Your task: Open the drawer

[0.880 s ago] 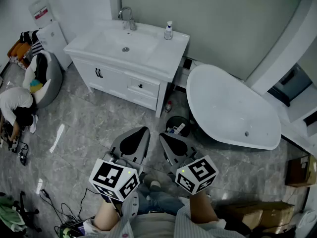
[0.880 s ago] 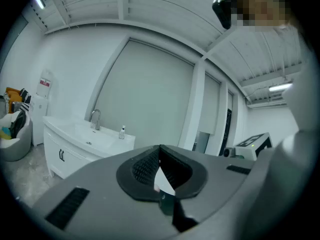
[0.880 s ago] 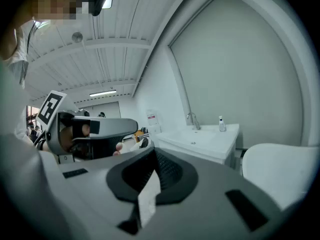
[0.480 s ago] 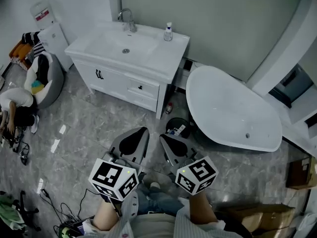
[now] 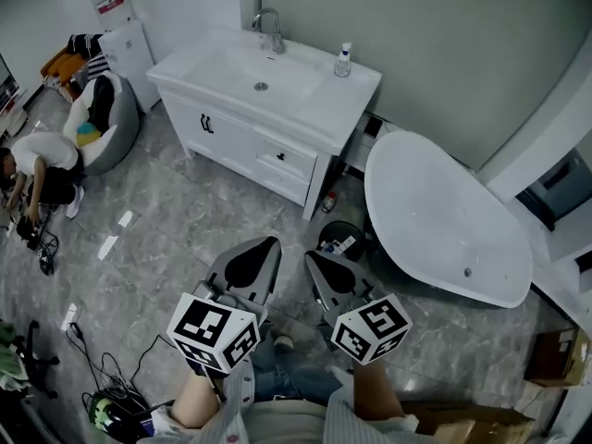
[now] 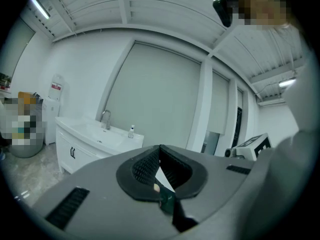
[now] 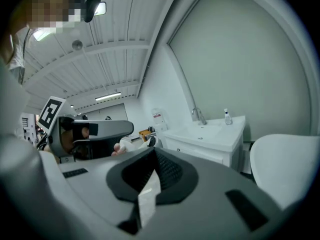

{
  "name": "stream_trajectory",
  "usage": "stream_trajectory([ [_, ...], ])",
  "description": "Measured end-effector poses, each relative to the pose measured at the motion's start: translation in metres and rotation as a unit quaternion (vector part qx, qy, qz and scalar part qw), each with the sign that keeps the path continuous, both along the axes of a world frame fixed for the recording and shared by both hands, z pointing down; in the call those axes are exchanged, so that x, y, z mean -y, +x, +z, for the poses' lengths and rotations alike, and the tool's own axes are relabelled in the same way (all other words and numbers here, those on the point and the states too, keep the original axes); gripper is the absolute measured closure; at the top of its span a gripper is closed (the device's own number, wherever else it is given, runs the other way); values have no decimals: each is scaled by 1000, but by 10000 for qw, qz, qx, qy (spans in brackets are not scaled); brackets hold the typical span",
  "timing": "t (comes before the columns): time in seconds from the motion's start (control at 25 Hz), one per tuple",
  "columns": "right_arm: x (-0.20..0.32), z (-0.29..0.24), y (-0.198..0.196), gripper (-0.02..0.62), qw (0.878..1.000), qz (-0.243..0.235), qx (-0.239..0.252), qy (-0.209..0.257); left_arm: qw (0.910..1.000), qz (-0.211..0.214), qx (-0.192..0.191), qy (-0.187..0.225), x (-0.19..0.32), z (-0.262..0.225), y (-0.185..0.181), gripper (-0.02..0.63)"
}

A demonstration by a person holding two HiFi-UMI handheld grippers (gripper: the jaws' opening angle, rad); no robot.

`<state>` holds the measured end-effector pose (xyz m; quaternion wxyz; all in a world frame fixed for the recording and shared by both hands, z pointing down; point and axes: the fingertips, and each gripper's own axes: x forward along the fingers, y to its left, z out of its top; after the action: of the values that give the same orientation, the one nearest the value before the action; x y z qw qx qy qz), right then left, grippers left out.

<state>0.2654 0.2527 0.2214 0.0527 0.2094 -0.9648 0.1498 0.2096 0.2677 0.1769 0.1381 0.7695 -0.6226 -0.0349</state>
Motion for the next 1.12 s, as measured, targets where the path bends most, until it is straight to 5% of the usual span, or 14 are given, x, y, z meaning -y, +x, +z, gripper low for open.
stream_trajectory([
  [0.44,12,14,-74,588,9992,-353,-186,-90,9994,-338,-64,47,14,5,-75,589],
  [1.12,94,7,-253,588,9984,508,-143,-217,9992,396,-51,34,101,-2,-271,589],
])
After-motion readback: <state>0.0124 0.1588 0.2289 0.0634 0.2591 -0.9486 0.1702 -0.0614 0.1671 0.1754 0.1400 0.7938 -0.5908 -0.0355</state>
